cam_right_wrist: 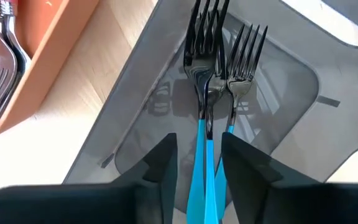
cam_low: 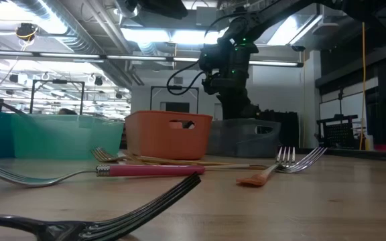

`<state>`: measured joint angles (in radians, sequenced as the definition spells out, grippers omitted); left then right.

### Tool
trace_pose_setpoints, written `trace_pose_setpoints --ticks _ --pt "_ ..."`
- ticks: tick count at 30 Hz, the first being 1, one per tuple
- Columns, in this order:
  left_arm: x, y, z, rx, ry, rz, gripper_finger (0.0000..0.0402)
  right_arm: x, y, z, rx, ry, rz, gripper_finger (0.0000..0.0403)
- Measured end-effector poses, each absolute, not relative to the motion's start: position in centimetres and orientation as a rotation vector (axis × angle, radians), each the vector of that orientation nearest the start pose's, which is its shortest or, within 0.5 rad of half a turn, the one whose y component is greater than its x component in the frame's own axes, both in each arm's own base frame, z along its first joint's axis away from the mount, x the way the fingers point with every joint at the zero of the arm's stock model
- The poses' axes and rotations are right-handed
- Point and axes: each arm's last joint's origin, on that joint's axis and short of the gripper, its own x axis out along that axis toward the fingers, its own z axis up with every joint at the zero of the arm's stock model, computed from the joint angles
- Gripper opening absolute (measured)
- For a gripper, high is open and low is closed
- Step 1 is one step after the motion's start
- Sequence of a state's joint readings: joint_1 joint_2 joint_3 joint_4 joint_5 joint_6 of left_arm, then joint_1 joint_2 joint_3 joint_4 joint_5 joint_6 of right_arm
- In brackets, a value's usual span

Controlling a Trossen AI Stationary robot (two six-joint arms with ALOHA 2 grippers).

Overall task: Sort silverware by color (type)
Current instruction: Put the pink fork into the orange bin

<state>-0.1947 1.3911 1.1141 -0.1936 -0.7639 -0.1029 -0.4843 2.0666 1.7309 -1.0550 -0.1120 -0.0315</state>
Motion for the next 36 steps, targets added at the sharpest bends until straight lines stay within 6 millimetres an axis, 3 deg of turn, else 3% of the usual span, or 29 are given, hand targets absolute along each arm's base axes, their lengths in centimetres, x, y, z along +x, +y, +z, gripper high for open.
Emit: trace_pose_setpoints --ticks 18,29,36 --pt "30.2 -4.9 30.8 -0.037 0.446 0.342 0.0091 36.9 -19.0 21.7 0.382 1.332 -0.289 0.0116" --pt "29.7 -7.0 30.0 -0.211 0.505 0.276 0.0092 36.8 -19.0 21.7 0.382 1.333 -0.289 0.0115" --pt "29.7 -8.7 29.4 -0.201 0.530 0.227 0.0092 36.7 -18.9 22.0 0.378 1.338 -0.285 0.0115"
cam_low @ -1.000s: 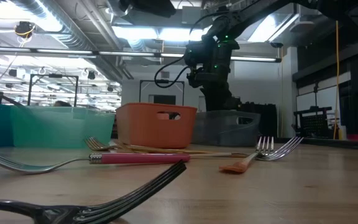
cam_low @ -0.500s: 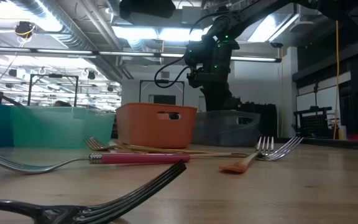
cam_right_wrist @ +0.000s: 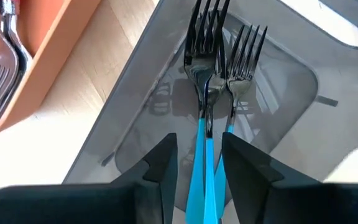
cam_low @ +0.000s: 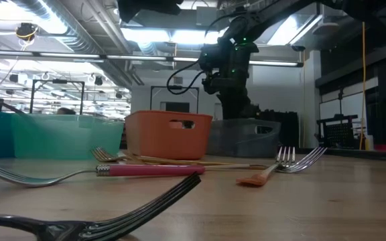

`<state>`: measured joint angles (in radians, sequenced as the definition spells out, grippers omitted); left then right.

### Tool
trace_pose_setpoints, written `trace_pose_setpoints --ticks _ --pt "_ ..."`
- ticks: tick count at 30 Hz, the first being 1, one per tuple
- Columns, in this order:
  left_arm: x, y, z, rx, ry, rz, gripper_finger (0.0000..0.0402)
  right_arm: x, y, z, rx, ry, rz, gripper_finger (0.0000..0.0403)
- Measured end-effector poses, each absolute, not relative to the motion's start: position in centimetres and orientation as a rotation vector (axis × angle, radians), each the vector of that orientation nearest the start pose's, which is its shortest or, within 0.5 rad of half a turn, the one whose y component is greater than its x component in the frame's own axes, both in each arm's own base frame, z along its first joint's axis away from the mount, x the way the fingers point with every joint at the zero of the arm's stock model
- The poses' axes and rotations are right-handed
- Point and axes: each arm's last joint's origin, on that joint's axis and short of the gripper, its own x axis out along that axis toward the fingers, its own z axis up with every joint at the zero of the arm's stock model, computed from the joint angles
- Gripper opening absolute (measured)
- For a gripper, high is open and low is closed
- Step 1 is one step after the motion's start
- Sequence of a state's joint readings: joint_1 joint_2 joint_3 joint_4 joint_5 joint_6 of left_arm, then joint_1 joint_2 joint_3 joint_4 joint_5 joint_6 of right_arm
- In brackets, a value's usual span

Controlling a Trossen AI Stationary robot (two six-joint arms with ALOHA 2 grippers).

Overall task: Sort silverware by color (type)
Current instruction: Put the pink fork into the orange bin

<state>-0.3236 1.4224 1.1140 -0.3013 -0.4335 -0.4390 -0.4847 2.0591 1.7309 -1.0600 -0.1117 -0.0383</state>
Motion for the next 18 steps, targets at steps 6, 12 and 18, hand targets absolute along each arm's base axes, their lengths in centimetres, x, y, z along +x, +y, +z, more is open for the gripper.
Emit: trace_pose_setpoints --ticks 6,12,18 --pt "30.0 -9.7 29.3 -0.223 0.520 0.153 0.0092 35.5 -18.5 24.9 0.312 1.293 -0.300 0.0115" --pt "30.7 -9.9 29.3 -0.277 0.484 0.113 0.0096 33.5 -17.4 29.4 0.265 1.201 -0.309 0.0115" --pt "31.4 -9.8 28.7 -0.294 0.489 0.102 0.0139 30.7 -15.9 33.9 0.221 1.114 -0.314 0.0115"
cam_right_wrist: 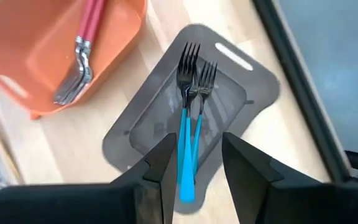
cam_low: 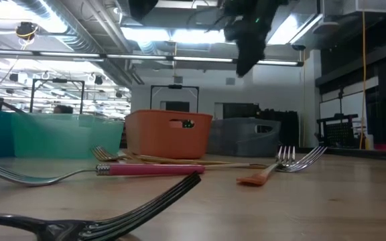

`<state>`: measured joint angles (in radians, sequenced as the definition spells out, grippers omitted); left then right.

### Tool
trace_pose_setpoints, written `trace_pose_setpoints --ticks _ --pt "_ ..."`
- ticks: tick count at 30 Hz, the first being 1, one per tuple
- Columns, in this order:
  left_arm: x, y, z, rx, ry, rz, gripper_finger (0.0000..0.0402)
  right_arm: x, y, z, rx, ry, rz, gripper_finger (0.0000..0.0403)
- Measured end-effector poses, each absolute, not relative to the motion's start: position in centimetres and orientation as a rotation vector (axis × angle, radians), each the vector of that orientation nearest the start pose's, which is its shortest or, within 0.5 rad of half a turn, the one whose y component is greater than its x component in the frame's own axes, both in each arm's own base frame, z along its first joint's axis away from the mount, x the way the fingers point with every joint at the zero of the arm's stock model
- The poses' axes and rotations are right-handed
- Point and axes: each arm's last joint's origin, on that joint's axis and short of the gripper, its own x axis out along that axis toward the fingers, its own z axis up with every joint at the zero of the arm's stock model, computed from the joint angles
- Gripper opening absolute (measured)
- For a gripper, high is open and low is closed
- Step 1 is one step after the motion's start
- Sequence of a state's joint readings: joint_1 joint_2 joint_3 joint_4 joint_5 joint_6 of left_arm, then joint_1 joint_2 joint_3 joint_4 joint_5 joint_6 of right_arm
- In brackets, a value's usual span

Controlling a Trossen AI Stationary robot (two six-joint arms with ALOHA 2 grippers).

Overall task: Sort silverware by color (type)
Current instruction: Put the pink fork into the orange bin

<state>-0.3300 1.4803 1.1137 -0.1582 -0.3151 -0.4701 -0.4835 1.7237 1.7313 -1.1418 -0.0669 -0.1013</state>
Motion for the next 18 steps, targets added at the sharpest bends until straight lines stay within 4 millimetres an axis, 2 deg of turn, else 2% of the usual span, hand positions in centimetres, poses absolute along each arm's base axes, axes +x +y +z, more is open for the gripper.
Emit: trace_pose_setpoints --ticks 4,9,12,18 --pt "31.7 -9.9 28.1 -0.290 0.512 0.099 0.0159 28.6 -14.7 36.4 0.202 1.062 -0.317 0.0115" --pt "31.8 -10.6 26.7 -0.321 0.597 0.086 0.0159 26.2 -12.7 38.9 0.163 1.005 -0.318 0.0115" --pt "31.9 -11.2 25.4 -0.364 0.661 0.112 0.0158 24.9 -11.2 39.1 0.142 0.993 -0.294 0.0115" --pt "32.3 -12.6 22.2 -0.412 0.804 0.136 0.0158 22.8 -8.3 37.3 0.107 0.954 -0.232 0.0115"
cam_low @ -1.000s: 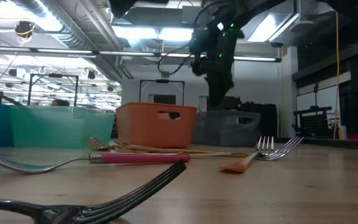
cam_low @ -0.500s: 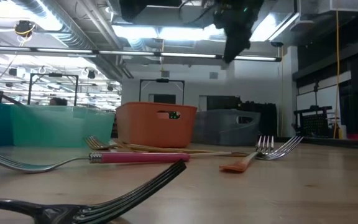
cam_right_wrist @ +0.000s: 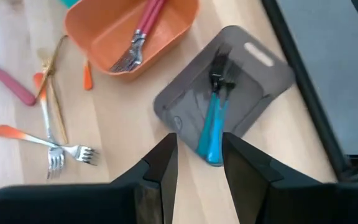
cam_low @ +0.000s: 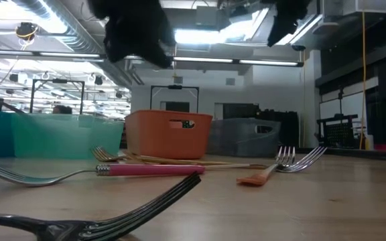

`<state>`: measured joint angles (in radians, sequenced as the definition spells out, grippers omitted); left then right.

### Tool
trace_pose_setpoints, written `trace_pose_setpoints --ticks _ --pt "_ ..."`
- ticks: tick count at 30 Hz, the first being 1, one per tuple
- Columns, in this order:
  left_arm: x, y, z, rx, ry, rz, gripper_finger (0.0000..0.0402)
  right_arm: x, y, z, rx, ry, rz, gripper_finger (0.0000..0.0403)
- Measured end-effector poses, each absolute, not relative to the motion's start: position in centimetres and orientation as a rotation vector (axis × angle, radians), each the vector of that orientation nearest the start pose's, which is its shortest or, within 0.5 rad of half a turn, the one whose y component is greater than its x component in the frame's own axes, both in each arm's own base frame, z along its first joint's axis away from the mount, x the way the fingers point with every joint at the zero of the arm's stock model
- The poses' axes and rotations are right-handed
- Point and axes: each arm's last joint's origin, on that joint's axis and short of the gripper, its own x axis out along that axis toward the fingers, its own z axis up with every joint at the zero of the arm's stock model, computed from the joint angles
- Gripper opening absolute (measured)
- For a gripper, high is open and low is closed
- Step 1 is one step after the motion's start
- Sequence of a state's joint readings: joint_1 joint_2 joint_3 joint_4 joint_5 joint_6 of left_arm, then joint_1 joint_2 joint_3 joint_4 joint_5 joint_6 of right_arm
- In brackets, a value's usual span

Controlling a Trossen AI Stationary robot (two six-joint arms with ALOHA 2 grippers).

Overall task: Sort silverware by color (type)
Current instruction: Put the pink fork into the orange bin

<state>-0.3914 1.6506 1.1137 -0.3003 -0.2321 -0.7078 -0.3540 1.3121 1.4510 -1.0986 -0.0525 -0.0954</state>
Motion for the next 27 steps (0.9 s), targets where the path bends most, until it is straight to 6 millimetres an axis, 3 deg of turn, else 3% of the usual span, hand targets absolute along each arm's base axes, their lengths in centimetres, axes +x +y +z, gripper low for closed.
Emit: trace_pose_setpoints --ticks 13,19,27 --pt "32.8 -15.4 16.2 -0.523 1.050 0.106 0.0157 20.5 -4.3 31.9 0.125 0.926 -0.152 0.0115" --pt "32.8 -15.8 14.8 -0.522 1.095 0.123 0.0157 21.1 -3.3 31.2 0.099 0.908 -0.102 0.0115" --pt "32.7 -15.6 14.4 -0.492 1.090 0.169 0.0157 21.7 -2.3 31.5 0.074 0.857 -0.060 0.0115"
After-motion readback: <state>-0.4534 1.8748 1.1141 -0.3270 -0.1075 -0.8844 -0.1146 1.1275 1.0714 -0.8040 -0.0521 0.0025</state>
